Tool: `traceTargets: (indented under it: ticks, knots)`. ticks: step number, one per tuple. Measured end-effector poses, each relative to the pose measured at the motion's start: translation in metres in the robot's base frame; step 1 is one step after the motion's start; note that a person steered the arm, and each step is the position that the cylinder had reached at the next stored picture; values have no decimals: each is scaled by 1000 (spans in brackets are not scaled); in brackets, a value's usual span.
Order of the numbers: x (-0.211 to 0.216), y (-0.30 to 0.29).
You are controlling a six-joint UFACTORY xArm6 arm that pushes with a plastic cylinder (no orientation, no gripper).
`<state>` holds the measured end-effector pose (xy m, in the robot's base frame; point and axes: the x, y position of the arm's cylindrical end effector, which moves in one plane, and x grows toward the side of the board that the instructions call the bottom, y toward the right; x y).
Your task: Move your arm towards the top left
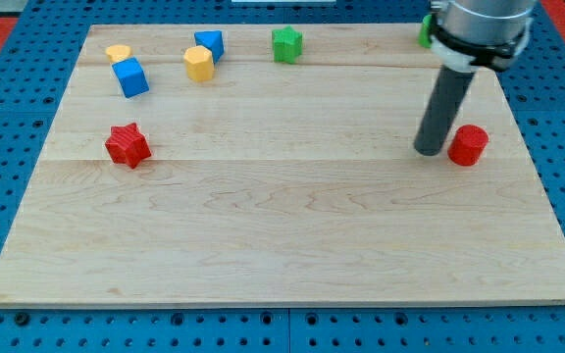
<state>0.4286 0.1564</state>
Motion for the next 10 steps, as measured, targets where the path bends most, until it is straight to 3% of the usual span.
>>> traceTargets:
  ticks: [1, 4, 5, 7, 10]
  knots:
    - [0, -43]
    - [-8, -87]
    - [-29, -105]
    - [-57, -117]
    - [-58, -118]
